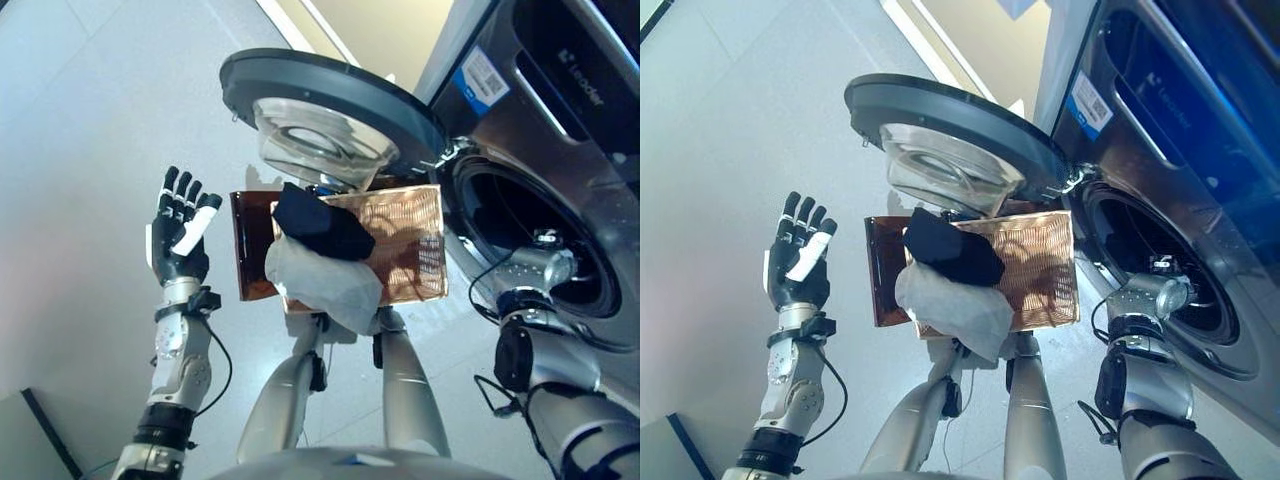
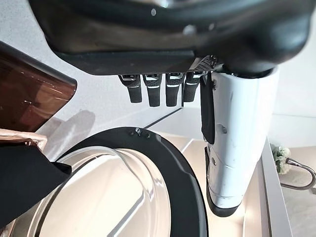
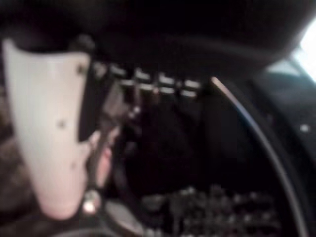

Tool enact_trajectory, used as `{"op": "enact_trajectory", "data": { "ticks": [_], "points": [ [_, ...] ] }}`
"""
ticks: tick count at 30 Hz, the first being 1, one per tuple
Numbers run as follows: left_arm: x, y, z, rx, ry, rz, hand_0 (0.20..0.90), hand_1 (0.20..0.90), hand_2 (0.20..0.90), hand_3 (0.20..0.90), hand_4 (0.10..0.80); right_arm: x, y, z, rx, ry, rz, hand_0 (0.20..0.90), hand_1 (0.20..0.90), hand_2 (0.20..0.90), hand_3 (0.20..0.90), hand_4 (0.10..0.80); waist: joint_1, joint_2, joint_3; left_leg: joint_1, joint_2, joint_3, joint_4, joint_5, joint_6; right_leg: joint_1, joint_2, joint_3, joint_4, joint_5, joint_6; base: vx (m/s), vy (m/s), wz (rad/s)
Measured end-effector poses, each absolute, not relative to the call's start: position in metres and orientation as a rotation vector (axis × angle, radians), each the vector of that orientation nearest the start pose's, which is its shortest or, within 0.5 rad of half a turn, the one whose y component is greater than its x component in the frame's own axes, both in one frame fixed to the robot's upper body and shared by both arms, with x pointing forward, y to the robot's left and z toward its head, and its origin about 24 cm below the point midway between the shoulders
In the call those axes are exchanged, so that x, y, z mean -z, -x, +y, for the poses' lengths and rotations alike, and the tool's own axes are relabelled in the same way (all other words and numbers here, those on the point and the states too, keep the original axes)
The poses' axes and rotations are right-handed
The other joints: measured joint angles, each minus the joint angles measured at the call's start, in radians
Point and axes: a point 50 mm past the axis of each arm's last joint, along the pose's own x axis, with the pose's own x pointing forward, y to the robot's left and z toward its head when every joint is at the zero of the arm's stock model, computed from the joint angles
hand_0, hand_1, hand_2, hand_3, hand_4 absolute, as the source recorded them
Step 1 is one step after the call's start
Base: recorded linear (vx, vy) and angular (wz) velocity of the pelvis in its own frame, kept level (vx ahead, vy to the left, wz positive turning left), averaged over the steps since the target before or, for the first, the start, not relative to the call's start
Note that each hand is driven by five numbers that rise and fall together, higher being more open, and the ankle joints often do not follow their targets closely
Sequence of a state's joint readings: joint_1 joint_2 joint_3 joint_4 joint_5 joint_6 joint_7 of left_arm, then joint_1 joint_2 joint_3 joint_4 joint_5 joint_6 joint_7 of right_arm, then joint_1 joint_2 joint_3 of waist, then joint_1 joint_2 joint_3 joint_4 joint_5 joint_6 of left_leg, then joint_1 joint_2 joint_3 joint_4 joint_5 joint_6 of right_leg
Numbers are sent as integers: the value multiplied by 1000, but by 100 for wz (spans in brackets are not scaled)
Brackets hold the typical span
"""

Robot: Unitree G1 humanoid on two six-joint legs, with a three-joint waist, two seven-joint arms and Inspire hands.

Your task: Pick up the clothes and place them into the washing machine

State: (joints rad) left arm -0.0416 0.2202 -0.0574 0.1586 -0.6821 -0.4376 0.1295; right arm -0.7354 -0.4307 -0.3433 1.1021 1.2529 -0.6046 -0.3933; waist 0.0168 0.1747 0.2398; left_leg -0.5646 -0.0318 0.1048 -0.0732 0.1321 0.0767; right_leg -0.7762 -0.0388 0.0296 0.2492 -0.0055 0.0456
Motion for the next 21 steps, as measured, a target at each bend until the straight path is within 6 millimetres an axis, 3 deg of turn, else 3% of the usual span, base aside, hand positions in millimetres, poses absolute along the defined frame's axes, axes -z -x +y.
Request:
{"op": "enact_trajectory", "data": {
  "ticks": [5, 11, 16, 21],
  "points": [
    [-51, -253, 207, -228, 464, -263, 900, 900, 900, 900, 800, -54, -304, -343, 1150, -928, -227, 900, 900, 900, 900, 800, -4, -10, 2, 25, 0, 1, 1, 0, 0, 23, 1, 0, 6, -1, 1, -3, -4, 2],
    [-48, -250, 212, -255, 447, -260, 900, 900, 900, 900, 800, -19, -293, -327, 967, -466, 44, 900, 900, 900, 900, 800, -9, -45, -2, 69, 1, -2, 1, -1, -1, 65, 0, -3, 10, -3, 4, -5, -7, 2],
    [-31, -243, 221, -307, 388, -198, 900, 900, 900, 900, 800, 2, -289, -304, 774, -149, 200, 900, 900, 900, 900, 800, -29, -81, -16, 101, 2, -6, 1, -1, -1, 102, -2, -8, 3, -3, 4, 3, -15, 2],
    [-15, -240, 225, -289, 154, -105, 900, 900, 900, 900, 800, 10, -286, -293, 644, -3, 231, 900, 900, 900, 900, 800, -29, -90, -21, 129, 2, -16, 1, -1, -1, 139, -3, -17, -7, -3, 3, 0, 0, 0]
  ]
}}
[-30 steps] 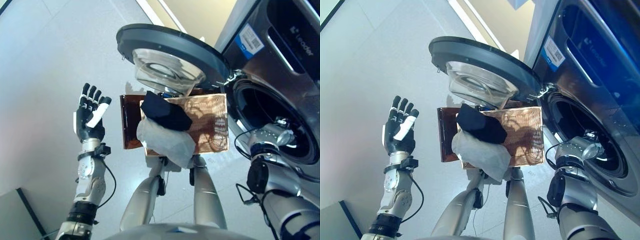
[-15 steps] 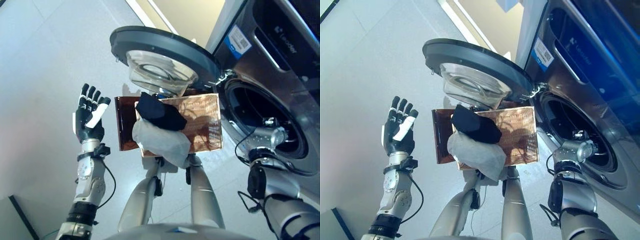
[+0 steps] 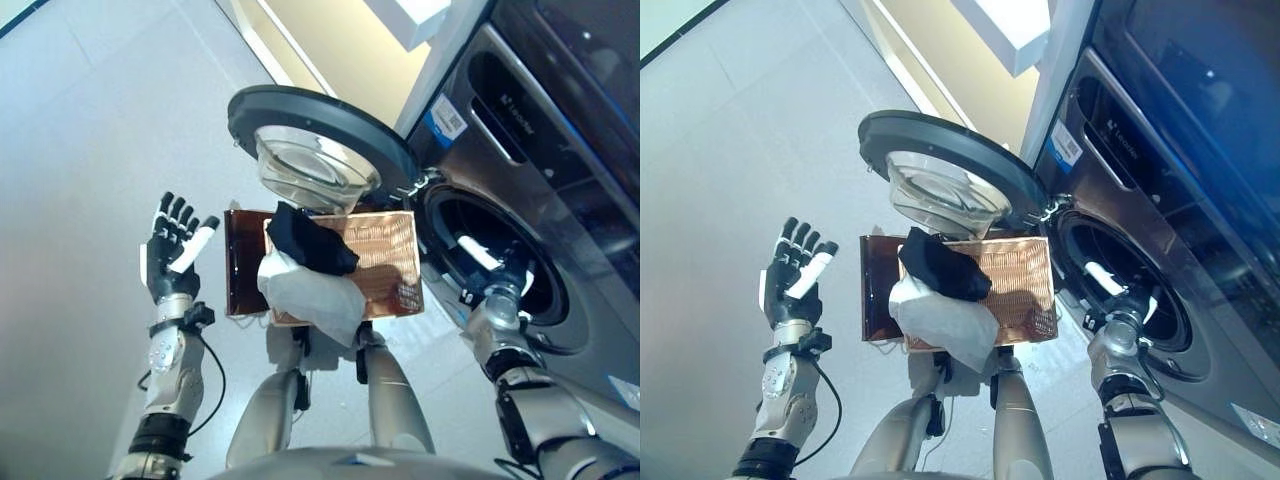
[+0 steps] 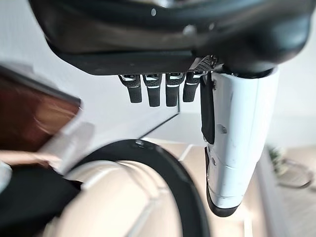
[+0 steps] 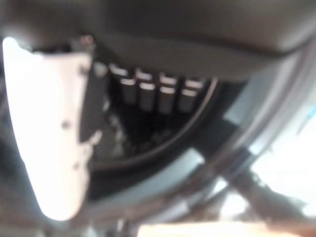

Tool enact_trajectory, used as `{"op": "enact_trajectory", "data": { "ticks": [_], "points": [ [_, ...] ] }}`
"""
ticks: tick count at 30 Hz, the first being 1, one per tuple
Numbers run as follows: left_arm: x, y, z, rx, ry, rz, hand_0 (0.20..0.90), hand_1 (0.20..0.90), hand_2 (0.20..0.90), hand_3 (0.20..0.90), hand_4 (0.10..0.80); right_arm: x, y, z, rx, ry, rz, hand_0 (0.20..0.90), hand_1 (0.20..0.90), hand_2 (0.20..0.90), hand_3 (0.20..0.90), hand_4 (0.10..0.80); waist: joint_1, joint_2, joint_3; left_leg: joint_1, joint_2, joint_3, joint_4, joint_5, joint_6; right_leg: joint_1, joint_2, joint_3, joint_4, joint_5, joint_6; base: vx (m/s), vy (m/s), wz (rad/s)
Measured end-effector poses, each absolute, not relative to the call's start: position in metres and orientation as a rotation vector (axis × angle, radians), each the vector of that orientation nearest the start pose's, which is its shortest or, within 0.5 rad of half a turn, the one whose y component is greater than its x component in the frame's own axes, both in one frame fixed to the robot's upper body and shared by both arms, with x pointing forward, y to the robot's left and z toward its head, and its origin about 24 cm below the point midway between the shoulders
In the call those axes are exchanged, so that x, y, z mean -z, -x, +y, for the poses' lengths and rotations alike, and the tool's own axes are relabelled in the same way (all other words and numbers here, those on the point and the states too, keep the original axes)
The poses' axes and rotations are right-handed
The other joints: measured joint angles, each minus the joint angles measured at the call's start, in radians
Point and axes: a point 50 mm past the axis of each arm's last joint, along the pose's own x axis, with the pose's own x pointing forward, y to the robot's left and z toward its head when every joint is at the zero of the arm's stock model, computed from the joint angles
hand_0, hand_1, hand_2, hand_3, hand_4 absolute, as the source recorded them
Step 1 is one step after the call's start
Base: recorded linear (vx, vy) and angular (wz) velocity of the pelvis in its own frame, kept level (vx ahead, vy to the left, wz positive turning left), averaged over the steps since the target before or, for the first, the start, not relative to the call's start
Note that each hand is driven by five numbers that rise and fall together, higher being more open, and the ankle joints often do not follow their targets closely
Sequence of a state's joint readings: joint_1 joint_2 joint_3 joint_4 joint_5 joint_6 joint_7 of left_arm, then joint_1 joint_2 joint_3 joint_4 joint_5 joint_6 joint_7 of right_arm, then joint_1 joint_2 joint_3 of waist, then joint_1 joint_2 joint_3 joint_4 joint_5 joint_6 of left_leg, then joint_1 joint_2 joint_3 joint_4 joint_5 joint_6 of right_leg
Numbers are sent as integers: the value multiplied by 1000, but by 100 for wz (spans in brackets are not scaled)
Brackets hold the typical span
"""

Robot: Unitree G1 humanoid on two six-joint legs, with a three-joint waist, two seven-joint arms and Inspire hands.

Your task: Pick up the clothes and place them into the washing machine

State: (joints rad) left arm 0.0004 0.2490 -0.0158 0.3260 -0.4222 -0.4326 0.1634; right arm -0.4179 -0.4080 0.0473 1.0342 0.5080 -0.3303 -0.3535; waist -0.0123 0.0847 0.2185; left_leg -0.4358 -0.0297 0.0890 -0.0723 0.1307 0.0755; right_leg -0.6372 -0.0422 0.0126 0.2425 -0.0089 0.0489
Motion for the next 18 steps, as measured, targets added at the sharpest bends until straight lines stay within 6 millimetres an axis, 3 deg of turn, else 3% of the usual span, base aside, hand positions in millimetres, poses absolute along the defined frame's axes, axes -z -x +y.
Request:
{"op": "enact_trajectory", "data": {
  "ticks": [3, 8, 11, 18],
  "points": [
    [-15, -237, 235, -262, -93, -78, 900, 900, 900, 900, 800, 11, -285, -293, 634, 8, 239, 900, 900, 900, 900, 800, 1, 0, -1, 5, -1, -1, -1, -1, -2, 4, -1, 1, -1, 0, 0, -2, 1, -3],
    [-21, -247, 266, -126, -812, -36, 900, 900, 900, 900, 800, 12, -284, -293, 626, 31, 239, 900, 900, 900, 900, 800, -2, 0, -3, 6, 1, 2, -4, -2, -4, 2, 1, 2, -2, 1, 0, 2, 6, -6],
    [-28, -246, 277, 7, -1257, -101, 900, 900, 900, 900, 800, 13, -281, -292, 608, 58, 234, 900, 900, 900, 900, 800, -1, 1, -10, 6, 1, 11, -6, -2, -1, 0, 2, 7, -6, 0, 0, -4, 11, -7],
    [-8, -247, 275, 178, -1551, -109, 900, 900, 900, 900, 800, 13, -280, -291, 594, 89, 232, 900, 900, 900, 900, 800, -3, 0, -31, 4, 4, 14, -6, -7, -3, 0, 6, 9, -14, 0, 0, -5, 4, -2]
  ]
}}
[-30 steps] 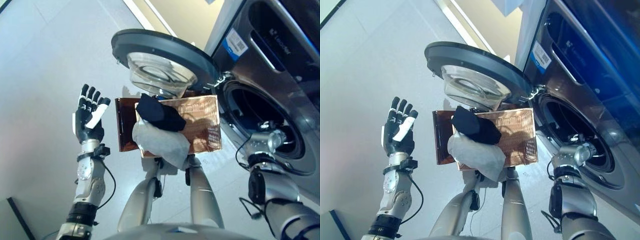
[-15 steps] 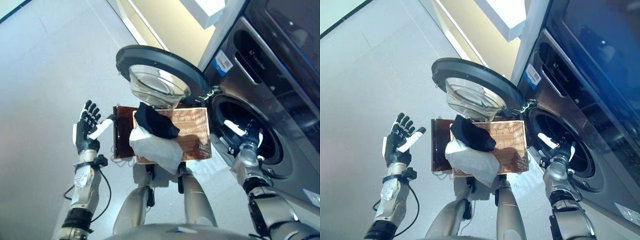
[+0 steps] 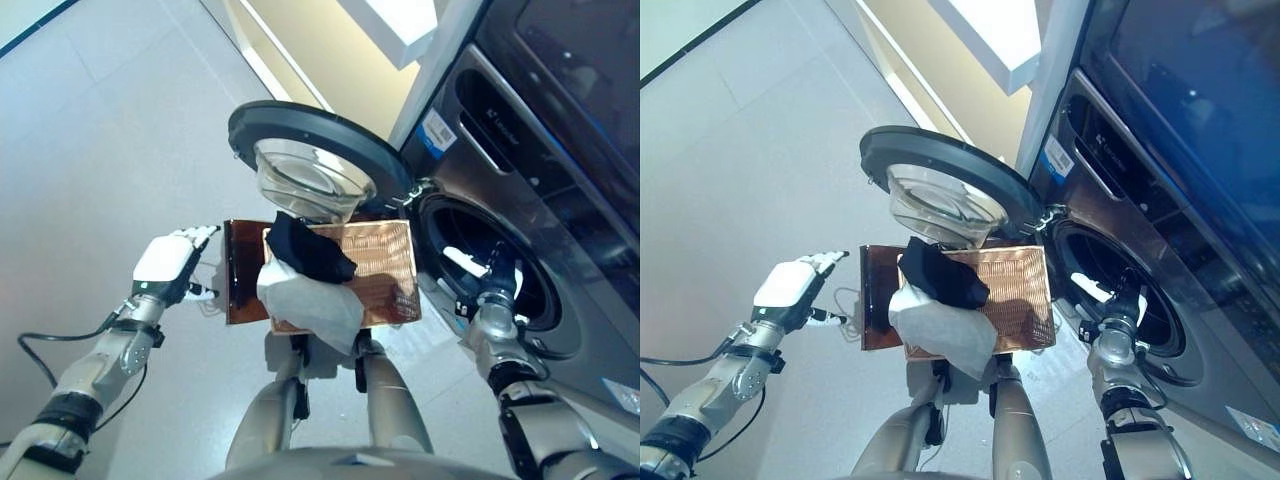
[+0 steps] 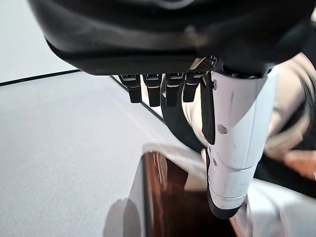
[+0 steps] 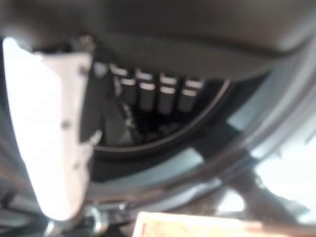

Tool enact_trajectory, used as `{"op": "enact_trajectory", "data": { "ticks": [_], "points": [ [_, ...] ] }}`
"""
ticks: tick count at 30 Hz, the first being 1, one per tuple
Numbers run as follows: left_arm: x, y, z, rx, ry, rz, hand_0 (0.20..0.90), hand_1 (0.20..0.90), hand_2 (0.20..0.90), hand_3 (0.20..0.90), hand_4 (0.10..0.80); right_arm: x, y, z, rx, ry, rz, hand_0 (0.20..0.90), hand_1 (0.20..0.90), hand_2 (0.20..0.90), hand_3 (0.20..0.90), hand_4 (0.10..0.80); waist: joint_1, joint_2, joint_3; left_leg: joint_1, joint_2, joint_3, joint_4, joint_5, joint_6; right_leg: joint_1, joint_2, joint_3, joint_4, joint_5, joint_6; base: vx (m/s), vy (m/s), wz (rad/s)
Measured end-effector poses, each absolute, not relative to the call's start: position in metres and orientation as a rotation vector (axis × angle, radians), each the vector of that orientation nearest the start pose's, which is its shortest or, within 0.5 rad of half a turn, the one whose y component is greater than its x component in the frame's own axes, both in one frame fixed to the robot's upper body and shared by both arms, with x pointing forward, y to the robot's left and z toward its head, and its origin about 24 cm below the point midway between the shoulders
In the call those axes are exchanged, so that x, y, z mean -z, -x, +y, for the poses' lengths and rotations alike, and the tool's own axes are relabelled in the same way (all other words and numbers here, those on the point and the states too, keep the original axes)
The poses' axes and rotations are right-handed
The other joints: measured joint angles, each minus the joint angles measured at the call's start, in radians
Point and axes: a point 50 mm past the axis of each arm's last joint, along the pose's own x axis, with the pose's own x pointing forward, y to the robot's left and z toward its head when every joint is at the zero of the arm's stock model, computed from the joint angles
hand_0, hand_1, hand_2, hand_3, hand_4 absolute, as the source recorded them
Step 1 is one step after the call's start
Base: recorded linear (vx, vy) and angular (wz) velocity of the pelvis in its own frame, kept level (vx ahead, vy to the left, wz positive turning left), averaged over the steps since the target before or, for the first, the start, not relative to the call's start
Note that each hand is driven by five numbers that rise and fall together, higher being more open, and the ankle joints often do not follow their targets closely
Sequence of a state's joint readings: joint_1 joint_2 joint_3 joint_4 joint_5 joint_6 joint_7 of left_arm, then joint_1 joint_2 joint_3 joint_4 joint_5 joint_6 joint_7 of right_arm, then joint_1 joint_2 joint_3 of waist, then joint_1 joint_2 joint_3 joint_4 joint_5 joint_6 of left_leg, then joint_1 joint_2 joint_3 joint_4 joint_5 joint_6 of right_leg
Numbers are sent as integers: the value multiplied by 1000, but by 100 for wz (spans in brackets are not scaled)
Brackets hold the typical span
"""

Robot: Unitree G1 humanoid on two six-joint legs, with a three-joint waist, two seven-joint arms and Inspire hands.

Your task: Pick up the clothes and place them into the washing machine

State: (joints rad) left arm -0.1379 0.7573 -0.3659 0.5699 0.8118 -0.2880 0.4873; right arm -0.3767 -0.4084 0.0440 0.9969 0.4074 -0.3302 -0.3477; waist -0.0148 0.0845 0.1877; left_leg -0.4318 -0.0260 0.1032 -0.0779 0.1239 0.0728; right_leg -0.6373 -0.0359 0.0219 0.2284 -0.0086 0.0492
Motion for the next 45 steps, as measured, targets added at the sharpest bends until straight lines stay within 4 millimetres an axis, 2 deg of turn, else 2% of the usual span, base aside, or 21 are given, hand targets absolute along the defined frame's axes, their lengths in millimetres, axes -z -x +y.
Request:
{"op": "enact_trajectory", "data": {
  "ticks": [3, 9, 15, 24, 35, 42, 45],
  "points": [
    [3, -245, 269, 280, -1622, -105, 900, 900, 900, 900, 800, 13, -280, -291, 592, 94, 233, 900, 900, 900, 900, 800, -1, 0, -3, -3, 1, 1, 0, -4, -4, -3, 1, 1, 0, 0, 0, 0, 0, 0],
    [13, -241, 256, 407, -1677, -140, 900, 900, 900, 900, 800, 20, -272, -292, 596, 103, 257, 900, 900, 900, 900, 800, -10, -5, -19, -19, 1, 1, 0, -4, 0, -17, 3, 1, -5, 0, 0, 0, 0, 0],
    [18, -242, 249, 441, -1681, -148, 900, 900, 900, 900, 800, 25, -274, -280, 577, 77, 267, 900, 900, 900, 900, 800, -30, -6, -19, -19, 1, 4, 0, -8, 1, -18, 8, 5, -6, 0, 0, 0, 0, 0],
    [32, -241, 228, 446, -1607, -133, 900, 900, 900, 900, 800, 25, -275, -277, 578, 73, 265, 900, 900, 900, 900, 800, -30, -21, -22, -37, 0, 6, 0, -11, 3, -39, 8, 13, -9, 1, 3, 0, 0, 0],
    [46, -245, 211, 431, -1526, -69, 900, 900, 900, 900, 800, 3, -284, -260, 507, 67, 129, 900, 900, 900, 900, 800, -57, -51, -12, -52, 0, 11, 0, -11, 3, -56, 10, 18, -8, 2, 4, 0, 0, 0],
    [42, -252, 210, 404, -1516, -74, 900, 900, 900, 900, 800, 2, -284, -234, 285, 354, 89, 900, 900, 900, 900, 800, -55, -67, -2, -65, 0, 13, 1, -11, 2, -70, 7, 19, -7, 2, 4, 0, 0, 0],
    [43, -252, 211, 399, -1516, -73, 900, 900, 900, 900, 800, 10, -285, -222, 202, 503, 121, 900, 900, 900, 900, 800, -51, -67, 0, -67, 0, 15, 0, -11, 3, -70, 6, 19, -10, 3, 4, 0, 0, 0]
  ]
}}
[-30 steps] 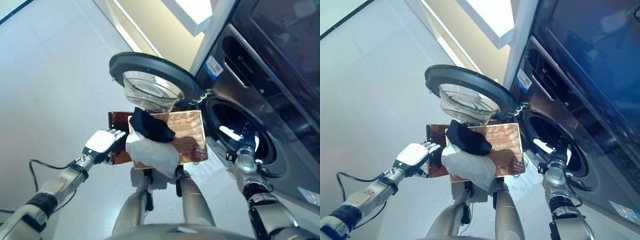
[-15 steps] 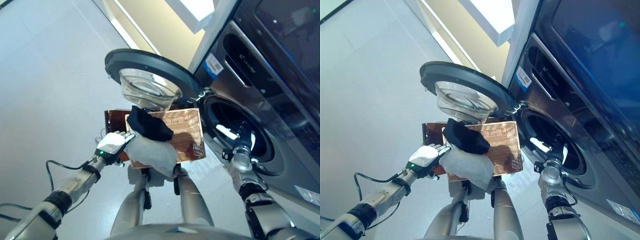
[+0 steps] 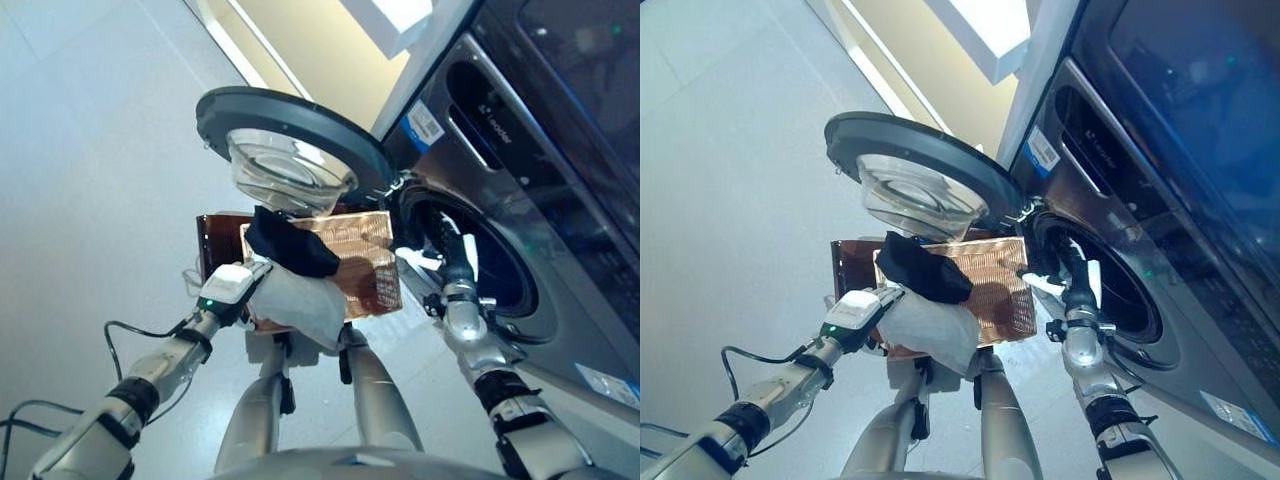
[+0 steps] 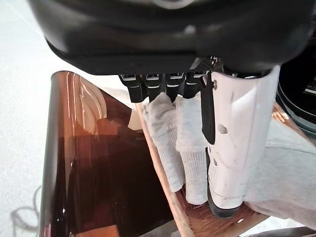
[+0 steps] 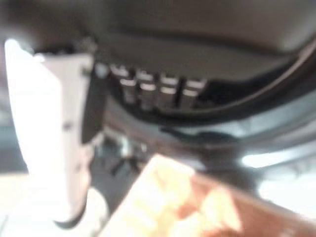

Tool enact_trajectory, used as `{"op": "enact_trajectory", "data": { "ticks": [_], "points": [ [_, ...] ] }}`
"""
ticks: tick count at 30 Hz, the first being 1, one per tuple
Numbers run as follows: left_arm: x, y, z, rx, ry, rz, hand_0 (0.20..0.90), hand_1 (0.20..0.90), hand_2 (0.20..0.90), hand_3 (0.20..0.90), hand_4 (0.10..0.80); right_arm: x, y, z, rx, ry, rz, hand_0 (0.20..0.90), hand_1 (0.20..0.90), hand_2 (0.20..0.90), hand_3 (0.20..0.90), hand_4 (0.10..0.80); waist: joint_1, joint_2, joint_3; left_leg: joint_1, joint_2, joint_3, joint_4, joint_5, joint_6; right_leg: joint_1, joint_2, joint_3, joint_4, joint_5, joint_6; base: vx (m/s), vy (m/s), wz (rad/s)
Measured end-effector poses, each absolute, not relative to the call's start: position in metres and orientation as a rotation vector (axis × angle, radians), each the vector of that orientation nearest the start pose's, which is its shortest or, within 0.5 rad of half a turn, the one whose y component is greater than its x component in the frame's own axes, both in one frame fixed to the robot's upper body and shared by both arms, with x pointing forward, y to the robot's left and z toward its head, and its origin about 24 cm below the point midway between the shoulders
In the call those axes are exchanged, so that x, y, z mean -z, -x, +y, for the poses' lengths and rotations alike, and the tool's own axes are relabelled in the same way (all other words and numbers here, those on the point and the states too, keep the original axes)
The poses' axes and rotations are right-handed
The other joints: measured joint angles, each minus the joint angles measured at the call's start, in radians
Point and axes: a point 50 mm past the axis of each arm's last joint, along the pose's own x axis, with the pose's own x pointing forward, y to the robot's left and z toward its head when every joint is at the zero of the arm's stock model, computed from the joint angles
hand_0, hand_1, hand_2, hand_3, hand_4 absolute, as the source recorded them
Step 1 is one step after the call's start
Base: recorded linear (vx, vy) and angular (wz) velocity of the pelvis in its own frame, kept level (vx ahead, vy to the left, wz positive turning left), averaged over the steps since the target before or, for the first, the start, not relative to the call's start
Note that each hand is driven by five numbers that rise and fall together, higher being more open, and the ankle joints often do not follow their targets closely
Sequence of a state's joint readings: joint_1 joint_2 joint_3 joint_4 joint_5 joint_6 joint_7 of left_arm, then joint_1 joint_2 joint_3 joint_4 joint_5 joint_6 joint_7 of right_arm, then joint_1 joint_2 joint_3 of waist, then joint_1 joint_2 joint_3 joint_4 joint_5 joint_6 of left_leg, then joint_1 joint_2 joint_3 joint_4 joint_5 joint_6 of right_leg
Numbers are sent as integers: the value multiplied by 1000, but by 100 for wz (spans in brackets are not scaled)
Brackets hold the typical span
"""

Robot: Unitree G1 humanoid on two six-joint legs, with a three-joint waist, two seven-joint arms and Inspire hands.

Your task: Pick up the clothes and place them into the washing machine

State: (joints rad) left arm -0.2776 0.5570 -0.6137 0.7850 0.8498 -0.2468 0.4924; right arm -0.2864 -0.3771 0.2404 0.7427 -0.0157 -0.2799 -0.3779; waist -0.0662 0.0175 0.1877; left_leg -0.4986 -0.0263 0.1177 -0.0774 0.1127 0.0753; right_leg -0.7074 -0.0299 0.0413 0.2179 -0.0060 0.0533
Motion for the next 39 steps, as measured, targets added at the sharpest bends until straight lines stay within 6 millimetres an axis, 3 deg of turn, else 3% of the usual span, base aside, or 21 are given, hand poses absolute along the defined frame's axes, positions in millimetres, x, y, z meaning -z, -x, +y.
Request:
{"op": "enact_trajectory", "data": {
  "ticks": [5, 12, 21, 39],
  "points": [
    [43, -254, 209, 402, -1532, -94, 900, 900, 900, 900, 800, 18, -286, -209, 129, 615, 139, 900, 900, 900, 900, 800, 1, 1, 1, 0, 0, 3, 0, 0, 0, 1, 0, 0, -2, 0, 0, 0, 0, 0],
    [43, -257, 209, 376, -1540, -108, 900, 900, 900, 900, 800, 13, -286, -194, 42, 709, 71, 900, 900, 900, 900, 800, 3, 4, 23, 2, -1, 4, 2, 0, 0, 1, -1, 1, 3, 0, 0, 0, 0, 0],
    [42, -261, 204, 327, -1536, -140, 900, 900, 900, 900, 800, 5, -275, -193, -50, 899, -46, 900, 900, 900, 900, 800, -1, 6, 52, 2, -2, 7, 2, 0, 0, -2, 1, 5, 3, 0, 0, -8, 8, -4],
    [29, -274, 199, 239, -1503, -216, 900, 900, 900, 900, 800, -12, -277, -199, 3, 899, -123, 900, 900, 900, 900, 800, -1, -2, 102, -54, -6, 13, 28, -3, 1, -59, 1, 14, 31, 2, 3, -5, -1, 0]
  ]
}}
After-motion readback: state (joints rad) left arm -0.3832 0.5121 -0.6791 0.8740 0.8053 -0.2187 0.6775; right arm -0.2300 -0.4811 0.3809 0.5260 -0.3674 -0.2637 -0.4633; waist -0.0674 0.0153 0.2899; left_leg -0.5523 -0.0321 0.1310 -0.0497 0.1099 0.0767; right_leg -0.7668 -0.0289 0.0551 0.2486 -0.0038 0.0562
